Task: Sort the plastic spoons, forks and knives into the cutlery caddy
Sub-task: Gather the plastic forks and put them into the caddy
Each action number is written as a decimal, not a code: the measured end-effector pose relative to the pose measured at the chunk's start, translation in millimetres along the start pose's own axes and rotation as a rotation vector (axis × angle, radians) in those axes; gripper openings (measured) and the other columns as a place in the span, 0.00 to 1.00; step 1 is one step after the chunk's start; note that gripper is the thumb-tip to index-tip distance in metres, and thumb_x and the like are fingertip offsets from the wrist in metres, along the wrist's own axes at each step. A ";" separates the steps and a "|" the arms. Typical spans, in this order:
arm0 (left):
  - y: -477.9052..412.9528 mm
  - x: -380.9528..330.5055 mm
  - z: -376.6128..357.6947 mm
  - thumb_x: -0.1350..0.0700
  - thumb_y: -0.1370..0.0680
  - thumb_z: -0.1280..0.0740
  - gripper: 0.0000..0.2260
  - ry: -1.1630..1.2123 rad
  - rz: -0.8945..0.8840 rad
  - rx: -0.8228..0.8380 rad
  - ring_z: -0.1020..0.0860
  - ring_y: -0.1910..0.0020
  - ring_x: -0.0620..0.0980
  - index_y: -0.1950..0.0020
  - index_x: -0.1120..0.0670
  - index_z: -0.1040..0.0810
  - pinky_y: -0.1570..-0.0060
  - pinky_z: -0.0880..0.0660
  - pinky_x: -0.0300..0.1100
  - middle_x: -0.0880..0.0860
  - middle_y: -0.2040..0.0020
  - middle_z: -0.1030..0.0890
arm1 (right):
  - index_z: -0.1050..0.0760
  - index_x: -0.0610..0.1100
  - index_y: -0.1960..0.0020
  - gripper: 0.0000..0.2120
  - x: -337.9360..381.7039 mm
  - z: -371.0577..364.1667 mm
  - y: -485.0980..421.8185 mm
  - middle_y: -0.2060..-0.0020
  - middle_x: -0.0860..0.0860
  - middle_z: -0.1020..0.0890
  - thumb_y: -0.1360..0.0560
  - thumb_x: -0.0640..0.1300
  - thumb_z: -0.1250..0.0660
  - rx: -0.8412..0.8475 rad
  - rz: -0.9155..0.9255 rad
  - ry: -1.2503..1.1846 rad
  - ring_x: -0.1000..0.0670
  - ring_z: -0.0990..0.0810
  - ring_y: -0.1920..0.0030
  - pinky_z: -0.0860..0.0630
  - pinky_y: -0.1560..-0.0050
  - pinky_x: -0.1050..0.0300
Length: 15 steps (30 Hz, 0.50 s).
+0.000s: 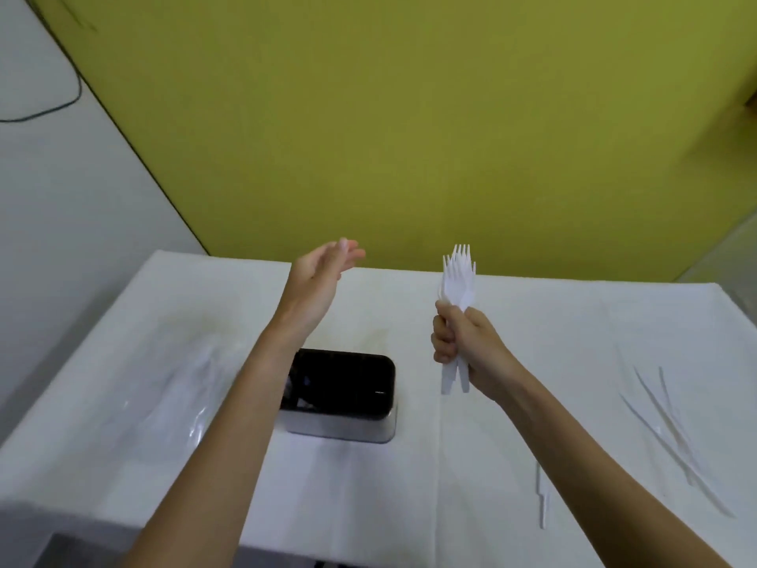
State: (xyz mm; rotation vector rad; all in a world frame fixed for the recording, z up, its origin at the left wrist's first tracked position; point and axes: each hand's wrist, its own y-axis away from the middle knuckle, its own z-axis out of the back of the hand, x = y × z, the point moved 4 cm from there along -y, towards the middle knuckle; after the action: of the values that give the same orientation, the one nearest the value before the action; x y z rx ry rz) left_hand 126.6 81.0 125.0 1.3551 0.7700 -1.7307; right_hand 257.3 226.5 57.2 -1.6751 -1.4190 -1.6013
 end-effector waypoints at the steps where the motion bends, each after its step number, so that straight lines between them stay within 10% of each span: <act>1: 2.1 4.8 18.4 0.50 0.17 0.45 0.16 0.005 0.002 -0.036 0.22 0.42 0.45 0.38 0.57 0.24 0.37 0.30 0.39 0.52 0.43 0.18 | 0.42 0.48 0.68 0.20 -2.4 -17.0 -2.9 0.76 0.53 0.41 0.19 0.44 0.42 -0.008 0.000 -0.015 0.53 0.43 0.75 0.41 0.75 0.62; 8: 17.9 84.5 98.5 0.46 0.16 0.50 0.21 0.123 0.202 -0.117 0.24 0.39 0.48 0.40 0.57 0.22 0.35 0.34 0.43 0.53 0.43 0.18 | 0.40 0.47 0.68 0.20 -28.0 -123.1 -15.7 0.77 0.54 0.38 0.19 0.48 0.40 -0.139 0.027 -0.205 0.54 0.38 0.76 0.36 0.72 0.61; 15: 34.2 149.5 94.9 0.40 0.18 0.55 0.28 0.346 0.408 -0.010 0.23 0.39 0.48 0.38 0.56 0.22 0.36 0.31 0.43 0.51 0.43 0.17 | 0.32 0.44 0.71 0.21 -60.4 -159.4 -9.5 0.76 0.52 0.27 0.20 0.48 0.40 -0.315 0.172 0.185 0.52 0.27 0.70 0.30 0.62 0.59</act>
State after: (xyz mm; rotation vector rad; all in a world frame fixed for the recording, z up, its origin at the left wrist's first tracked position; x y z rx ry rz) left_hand 92.2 -47.8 3.5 1.6950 0.6276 -1.1912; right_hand 183.9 73.4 38.6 -1.7084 -0.9440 -1.8967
